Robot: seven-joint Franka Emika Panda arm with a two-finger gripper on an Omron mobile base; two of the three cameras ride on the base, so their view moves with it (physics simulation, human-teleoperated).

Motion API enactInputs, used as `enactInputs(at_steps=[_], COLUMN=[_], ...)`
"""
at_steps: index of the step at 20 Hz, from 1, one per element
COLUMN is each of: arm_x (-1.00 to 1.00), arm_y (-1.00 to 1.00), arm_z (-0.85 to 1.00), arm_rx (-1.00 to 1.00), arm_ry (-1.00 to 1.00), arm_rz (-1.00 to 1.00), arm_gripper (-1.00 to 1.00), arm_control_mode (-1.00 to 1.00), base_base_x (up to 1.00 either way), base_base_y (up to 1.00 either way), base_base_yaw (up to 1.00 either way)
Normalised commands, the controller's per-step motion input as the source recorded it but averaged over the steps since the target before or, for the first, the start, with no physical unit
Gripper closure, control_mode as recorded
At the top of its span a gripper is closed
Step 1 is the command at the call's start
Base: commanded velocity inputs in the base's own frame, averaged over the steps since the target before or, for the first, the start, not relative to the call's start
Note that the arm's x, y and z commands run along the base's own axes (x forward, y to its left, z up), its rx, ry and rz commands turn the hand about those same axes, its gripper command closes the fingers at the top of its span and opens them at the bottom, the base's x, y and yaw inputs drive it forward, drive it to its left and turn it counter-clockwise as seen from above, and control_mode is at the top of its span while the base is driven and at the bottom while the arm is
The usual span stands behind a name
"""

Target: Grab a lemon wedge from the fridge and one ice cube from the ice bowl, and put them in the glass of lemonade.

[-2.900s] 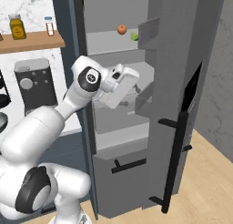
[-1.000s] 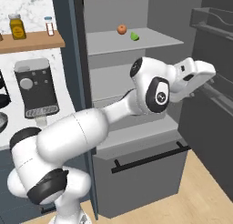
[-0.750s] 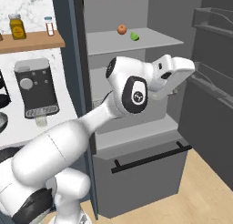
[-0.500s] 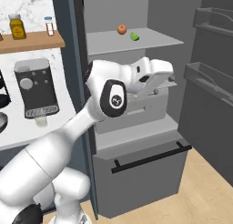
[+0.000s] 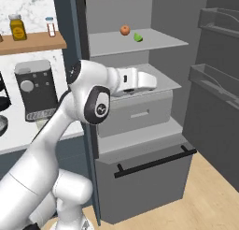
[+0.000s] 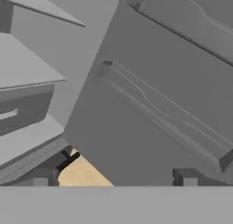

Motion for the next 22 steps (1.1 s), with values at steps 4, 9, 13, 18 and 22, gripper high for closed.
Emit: enactInputs(at_steps=[4,9,13,18,22], arm_x=[0.00,-0.07,-0.68,-0.82,-0.10], arm_y=[0.40,0.47,0.48,0.36,0.66], arm_z=[-0.09,-0.13,0.00,0.00,-0.09], arm_rx=[0.44,0.37,0.02,0.01,0.00], arm_ry=[0.01,0.07,0.12,0.02,0.02], arm_rz=[0.30,0.28,0.20,0.07,-0.01], arm_gripper=[-1.00,-1.00,-1.00,-1.00,-1.00], arm_control_mode=[-1.00,-1.00,-1.00,-1.00,-1.00], base_base_x=[0.00,0.00,0.00,0.00,0.00], base_base_y=[0.00,0.00,0.00,0.00,0.00], base_base_yaw=[0.00,0.00,0.00,0.00,0.00])
